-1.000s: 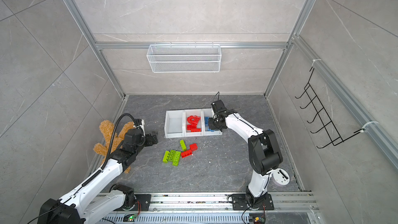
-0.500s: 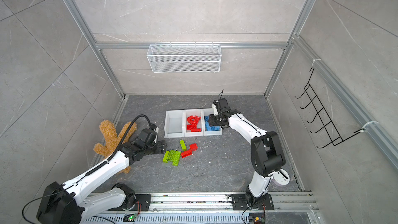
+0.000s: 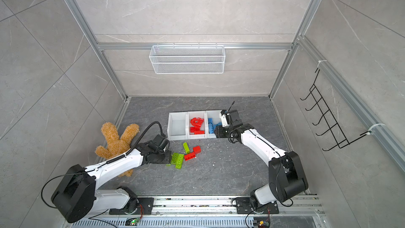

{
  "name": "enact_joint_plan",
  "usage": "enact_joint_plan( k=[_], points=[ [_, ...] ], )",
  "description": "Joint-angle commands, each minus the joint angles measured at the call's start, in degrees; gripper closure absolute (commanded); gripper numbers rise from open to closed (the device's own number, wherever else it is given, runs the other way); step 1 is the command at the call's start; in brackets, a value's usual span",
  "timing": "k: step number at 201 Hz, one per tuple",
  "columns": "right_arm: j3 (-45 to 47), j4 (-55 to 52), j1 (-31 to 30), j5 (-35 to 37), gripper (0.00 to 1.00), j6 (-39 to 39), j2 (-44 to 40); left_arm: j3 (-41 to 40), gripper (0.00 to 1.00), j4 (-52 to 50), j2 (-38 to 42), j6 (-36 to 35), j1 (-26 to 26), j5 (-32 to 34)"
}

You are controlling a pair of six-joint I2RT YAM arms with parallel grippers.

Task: Sort the legos into containers by color
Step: Pick up the lego from the center of the table.

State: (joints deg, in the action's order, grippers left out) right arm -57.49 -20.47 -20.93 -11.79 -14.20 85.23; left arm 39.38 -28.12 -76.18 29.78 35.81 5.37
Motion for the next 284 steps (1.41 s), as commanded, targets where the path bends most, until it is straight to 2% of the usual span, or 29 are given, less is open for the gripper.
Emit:
enact_joint_plan(
  k=[1,26,73,113,188,252,284],
  points=[
    [1.68,2.47,-0.08,-1.74,0.44,-1.95,-2.02,1.06,0.44,0.81,-1.38,-1.56,0.26,-0.04],
    [2.87,4.38,0.00,-4.15,0.45,-3.12,-1.91,1.40,0.53,0.95,-2.44,-1.44,0.25,0.67],
    [3.83,4.49,-0.04,-4.03,0.45,-3.23,-2.39,1.47,0.68,0.80,-1.50,-0.94,0.30,1.03],
    [4.31,4.69,0.00,-4.02,0.45,-3.12,-2.35,1.27,0.68,-0.40,-0.02,-0.79,0.11,3.64],
    [5.24,4.87,-0.04,-4.91,0.46,-3.18,-2.68,2.80,0.64,-1.52,-5.26,-1.13,0.08,4.54],
    [6.16,5.00,-0.12,-4.47,0.45,-3.16,-4.63,7.16,0.82,-4.80,0.10,-2.52,0.11,4.78],
    [6.92,5.13,-0.09,-4.85,0.46,-3.60,-5.49,13.97,0.83,-8.39,0.04,-5.35,0.13,6.63]
  ],
)
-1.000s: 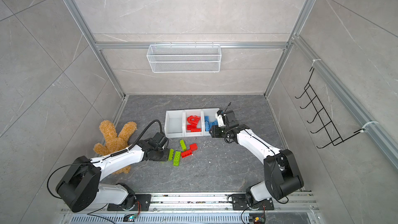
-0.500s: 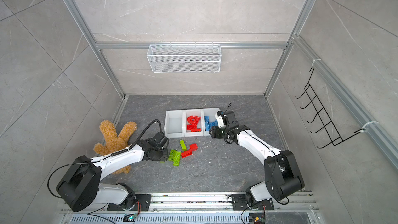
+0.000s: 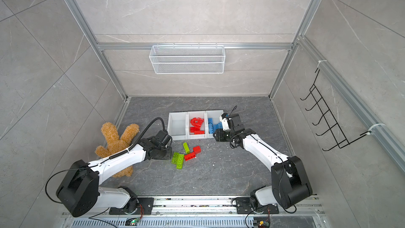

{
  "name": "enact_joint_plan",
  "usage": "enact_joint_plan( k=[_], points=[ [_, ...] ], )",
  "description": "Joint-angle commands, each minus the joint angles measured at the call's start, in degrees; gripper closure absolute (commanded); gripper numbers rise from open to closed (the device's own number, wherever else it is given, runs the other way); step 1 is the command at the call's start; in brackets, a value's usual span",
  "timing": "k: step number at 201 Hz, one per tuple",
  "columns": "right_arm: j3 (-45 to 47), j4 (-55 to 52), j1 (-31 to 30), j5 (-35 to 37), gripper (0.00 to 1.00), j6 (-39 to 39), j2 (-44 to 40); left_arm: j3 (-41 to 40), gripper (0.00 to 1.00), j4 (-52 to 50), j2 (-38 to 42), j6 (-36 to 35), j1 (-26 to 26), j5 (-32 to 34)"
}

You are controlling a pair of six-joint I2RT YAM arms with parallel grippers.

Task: Sort the legos into containers by color
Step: Pick up the lego from the center of the table, then place the lego in the container.

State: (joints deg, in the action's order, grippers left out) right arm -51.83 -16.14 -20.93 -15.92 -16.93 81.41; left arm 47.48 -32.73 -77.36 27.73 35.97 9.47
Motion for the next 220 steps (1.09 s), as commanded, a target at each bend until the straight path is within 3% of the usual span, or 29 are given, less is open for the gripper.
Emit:
enact_joint_plan(
  k=[1,20,64,130,145,163,182,220],
  points=[
    [1.28,0.82,-0.08,-0.75,0.46,-0.85,-1.72,6.08,0.83,-3.80,1.19,-3.47,-0.02,2.63],
    [2.55,1.64,-0.14,-0.84,0.46,-1.40,-2.88,10.11,0.78,-2.13,-0.70,-6.45,-0.30,4.33],
    [5.79,3.41,-0.10,-2.76,0.46,-2.84,-4.99,20.43,0.77,1.56,-12.08,-12.04,-4.04,0.49],
    [8.53,2.82,-0.09,-3.40,0.46,-2.57,-9.20,27.23,0.76,4.38,-23.46,-14.21,-5.91,-2.86],
    [8.67,2.52,-0.02,-3.30,0.46,-2.47,-9.64,28.05,0.69,4.46,-24.94,-13.89,-5.93,-3.25],
    [8.81,2.36,-0.10,-3.48,0.46,-2.36,-9.99,29.12,0.46,4.19,-25.89,-13.42,-5.94,-3.06],
    [8.89,2.09,-0.16,-3.68,0.46,-2.21,-10.37,29.47,0.32,4.12,-25.07,-13.09,-5.94,-2.28],
    [9.25,1.58,-0.15,-3.83,0.46,-1.80,-11.10,26.00,0.30,1.54,-16.05,-11.22,-5.82,-0.34]
  ],
)
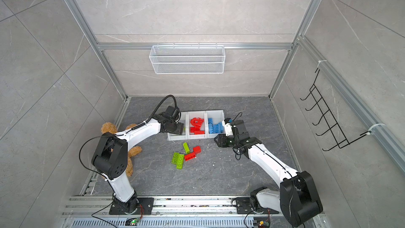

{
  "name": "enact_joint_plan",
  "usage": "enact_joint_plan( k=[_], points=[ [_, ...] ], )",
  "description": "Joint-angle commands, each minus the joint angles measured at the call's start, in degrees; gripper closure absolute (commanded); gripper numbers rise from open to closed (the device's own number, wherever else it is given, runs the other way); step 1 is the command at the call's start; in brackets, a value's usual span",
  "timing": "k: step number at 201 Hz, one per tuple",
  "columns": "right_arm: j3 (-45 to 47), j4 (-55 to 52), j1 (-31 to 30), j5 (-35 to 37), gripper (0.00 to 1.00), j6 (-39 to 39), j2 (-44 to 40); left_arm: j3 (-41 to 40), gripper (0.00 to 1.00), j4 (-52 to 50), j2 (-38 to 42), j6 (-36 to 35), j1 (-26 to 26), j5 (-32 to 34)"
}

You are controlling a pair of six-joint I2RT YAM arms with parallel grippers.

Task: Sort the legos into containers by color
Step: Place the lego in the container, then pick up the lego from the center of the table.

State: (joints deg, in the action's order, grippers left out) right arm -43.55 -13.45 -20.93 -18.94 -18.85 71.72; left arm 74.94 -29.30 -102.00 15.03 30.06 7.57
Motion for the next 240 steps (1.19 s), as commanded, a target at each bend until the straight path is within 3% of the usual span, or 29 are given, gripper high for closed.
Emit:
enact_joint_plan(
  k=[1,41,90,163,240],
  points=[
    [0.99,-1.08,-0.16,-0.82,0.46,0.13,-1.42,-1.63,0.30,-1.99,9.10,1.58,0.13,1.52],
    [1.16,-0.07,-0.19,-1.34,0.46,-0.14,-0.21,-11.31,0.35,-9.36,23.44,6.15,1.34,0.16],
    [1.77,1.69,-0.30,-1.71,0.46,-1.34,1.15,-25.19,0.41,-12.26,30.02,13.49,5.21,-0.49],
    [2.23,0.78,-0.51,-1.10,0.46,-1.56,1.05,-31.82,0.41,-1.49,25.40,13.23,9.89,-2.90],
    [3.75,1.16,-0.47,-0.56,0.46,-1.99,0.63,-30.07,0.42,0.67,20.97,12.31,11.41,-2.70]
  ],
)
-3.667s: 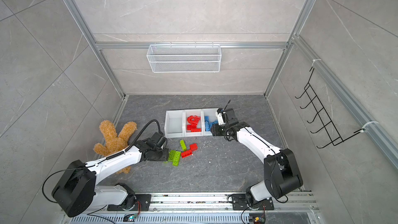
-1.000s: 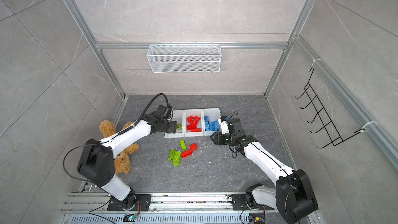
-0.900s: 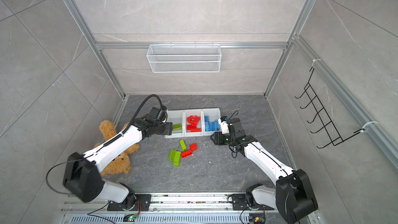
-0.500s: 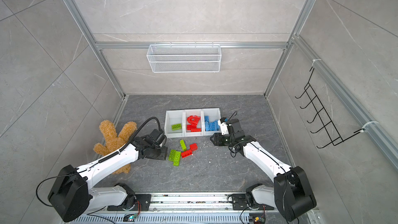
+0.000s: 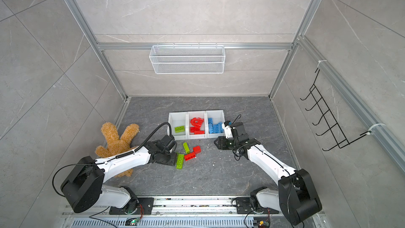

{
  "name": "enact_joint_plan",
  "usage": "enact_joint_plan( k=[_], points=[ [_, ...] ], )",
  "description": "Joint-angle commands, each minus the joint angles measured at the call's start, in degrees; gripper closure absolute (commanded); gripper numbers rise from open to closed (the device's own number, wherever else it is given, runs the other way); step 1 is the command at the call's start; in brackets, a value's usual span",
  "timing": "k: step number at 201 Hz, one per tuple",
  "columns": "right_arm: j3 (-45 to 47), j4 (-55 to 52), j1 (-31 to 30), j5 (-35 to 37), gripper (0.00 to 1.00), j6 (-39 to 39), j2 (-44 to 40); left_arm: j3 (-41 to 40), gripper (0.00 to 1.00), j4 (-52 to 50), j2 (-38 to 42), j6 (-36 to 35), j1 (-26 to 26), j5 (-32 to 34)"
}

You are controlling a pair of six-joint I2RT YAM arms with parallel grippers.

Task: Sort the legos into containers by color
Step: Pick up the lego from the center of the table.

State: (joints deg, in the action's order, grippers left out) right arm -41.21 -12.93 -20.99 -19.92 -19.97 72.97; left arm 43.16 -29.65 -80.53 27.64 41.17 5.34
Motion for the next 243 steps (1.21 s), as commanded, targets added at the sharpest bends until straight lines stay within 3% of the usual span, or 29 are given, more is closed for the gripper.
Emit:
enact_joint_plan(
  k=[1,111,150,189,219,243],
  points=[
    [1.40,0.67,-0.39,0.42,0.46,-0.87,-0.58,1.78,0.41,1.05,-0.54,-0.30,0.31,-0.44],
    [2.03,0.03,-0.43,1.03,0.46,-0.56,-1.23,5.18,0.44,0.72,-6.85,-0.45,1.20,4.31],
    [2.32,-0.26,-0.35,1.29,0.46,-0.47,-1.54,7.03,0.60,-3.07,-11.37,-1.31,1.22,7.92],
    [2.05,-0.46,-0.39,1.38,0.46,-0.42,-1.68,6.04,0.78,-3.03,-8.53,-0.41,1.09,7.82],
    [1.86,-0.31,-0.41,1.29,0.46,-0.47,-1.45,5.65,0.85,-3.10,-5.50,-0.19,0.93,7.31],
    [1.68,-0.30,-0.36,1.23,0.46,-0.44,-1.31,7.03,0.85,-5.24,-4.08,-0.09,0.86,7.79]
  ],
)
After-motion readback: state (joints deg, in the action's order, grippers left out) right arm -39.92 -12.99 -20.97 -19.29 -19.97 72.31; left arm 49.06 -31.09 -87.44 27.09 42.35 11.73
